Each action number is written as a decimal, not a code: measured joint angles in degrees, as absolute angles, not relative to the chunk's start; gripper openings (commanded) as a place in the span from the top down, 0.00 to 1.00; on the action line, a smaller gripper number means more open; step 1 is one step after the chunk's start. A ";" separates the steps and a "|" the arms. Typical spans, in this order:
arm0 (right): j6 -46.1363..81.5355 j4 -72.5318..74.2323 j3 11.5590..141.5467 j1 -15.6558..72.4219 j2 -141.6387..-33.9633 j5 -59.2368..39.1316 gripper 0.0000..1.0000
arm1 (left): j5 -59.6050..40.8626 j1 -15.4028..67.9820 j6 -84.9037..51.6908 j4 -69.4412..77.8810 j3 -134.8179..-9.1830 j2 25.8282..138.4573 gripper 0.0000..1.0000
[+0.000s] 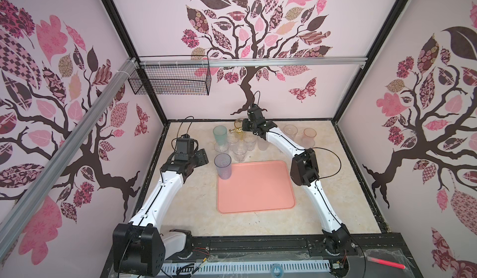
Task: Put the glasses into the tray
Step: 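Lower the right gripper into the amber glass and close on its rim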
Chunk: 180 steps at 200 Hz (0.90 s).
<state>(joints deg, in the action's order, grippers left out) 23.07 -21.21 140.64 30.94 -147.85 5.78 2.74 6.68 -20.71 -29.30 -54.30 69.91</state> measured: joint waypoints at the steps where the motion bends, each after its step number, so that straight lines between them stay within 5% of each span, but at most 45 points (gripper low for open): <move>1: 23.18 -21.21 140.64 30.94 -147.85 5.78 0.62 | 2.74 6.68 -20.71 -29.30 -54.30 69.91 0.26; 76: 24.32 -21.21 140.73 30.76 -147.85 5.54 0.79 | 2.72 6.57 -20.71 -29.30 -54.30 69.91 0.27; 180: 24.01 -22.74 140.73 30.68 -147.63 4.58 0.87 | 2.72 6.39 -20.71 -29.30 -54.30 69.91 0.27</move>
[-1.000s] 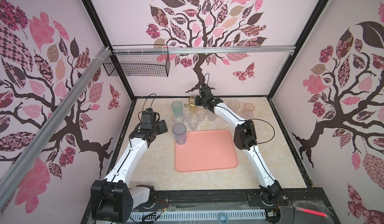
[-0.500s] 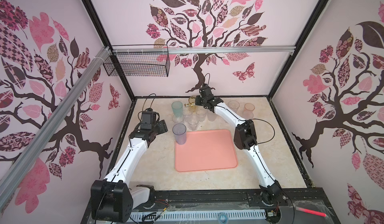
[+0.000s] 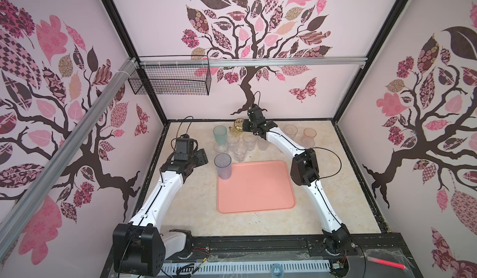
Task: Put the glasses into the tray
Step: 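Lower the right gripper into the amber glass and close on its rim, then lift the amber glass with the right gripper and carry it over the tray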
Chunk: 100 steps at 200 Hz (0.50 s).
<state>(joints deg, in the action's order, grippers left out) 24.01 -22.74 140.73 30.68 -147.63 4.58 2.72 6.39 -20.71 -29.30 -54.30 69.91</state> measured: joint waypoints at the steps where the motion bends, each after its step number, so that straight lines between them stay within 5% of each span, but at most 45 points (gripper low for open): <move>1: 23.99 -22.76 140.73 30.68 -147.59 4.56 0.87 | 2.72 6.39 -20.71 -29.30 -54.30 69.91 0.27; 100: 23.55 -26.00 140.62 30.68 -136.51 3.57 0.89 | 2.72 6.35 -20.73 -29.28 -54.30 69.91 0.27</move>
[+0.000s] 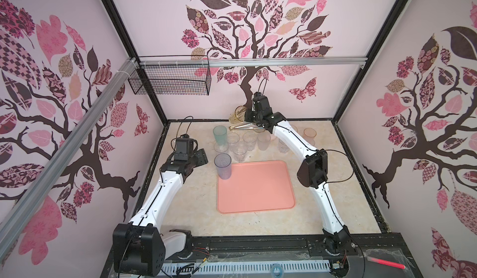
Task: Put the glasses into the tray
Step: 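Lift the amber glass with the right gripper and carry it over the tray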
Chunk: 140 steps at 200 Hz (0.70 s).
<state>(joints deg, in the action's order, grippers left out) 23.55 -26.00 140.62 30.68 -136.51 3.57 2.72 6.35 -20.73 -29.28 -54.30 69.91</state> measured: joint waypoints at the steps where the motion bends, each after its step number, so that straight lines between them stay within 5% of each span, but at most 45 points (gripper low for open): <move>1: 23.55 -26.02 140.62 30.68 -136.40 3.57 0.89 | 2.72 6.35 -20.73 -29.28 -54.30 69.91 0.27; 45: 25.12 -28.27 135.55 30.65 -127.79 2.02 0.90 | 2.50 6.35 -20.99 -29.32 -54.30 69.78 0.28; 140: 33.28 -28.25 99.26 33.08 -99.88 -2.81 0.97 | 8.08 12.82 -20.73 -38.92 -55.09 60.45 0.29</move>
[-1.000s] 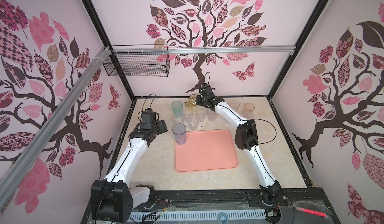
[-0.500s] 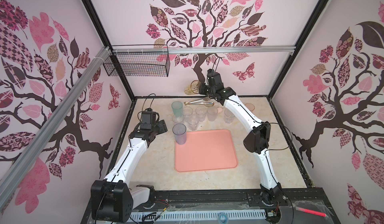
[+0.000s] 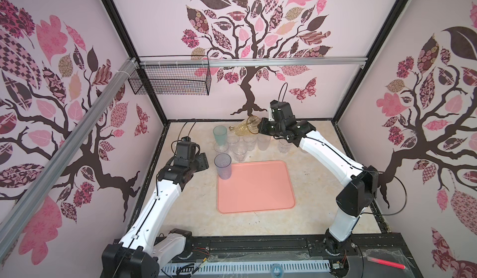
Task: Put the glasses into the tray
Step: 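Lift the amber glass with the right gripper and carry it over the tray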
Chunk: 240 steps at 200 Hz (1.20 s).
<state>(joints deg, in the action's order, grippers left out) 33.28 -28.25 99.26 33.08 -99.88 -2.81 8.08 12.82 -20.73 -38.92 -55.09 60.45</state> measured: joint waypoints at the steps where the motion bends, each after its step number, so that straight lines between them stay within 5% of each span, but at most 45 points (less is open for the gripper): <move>1: 33.32 -28.32 99.13 33.12 -99.74 -2.85 0.97 | 8.16 12.91 -20.73 -39.05 -55.09 60.31 0.29; 126: 36.14 -44.53 76.60 49.19 -87.09 3.86 1.00 | 2.96 14.41 -16.78 -36.53 -41.43 39.59 0.29; 240: 34.22 -50.61 95.46 57.39 -108.51 4.73 0.98 | 10.52 14.41 -21.74 -31.18 -37.43 39.09 0.30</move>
<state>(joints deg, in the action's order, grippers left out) 34.22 -50.61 95.46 57.39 -108.51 4.73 10.52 14.41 -21.74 -31.18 -37.43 39.09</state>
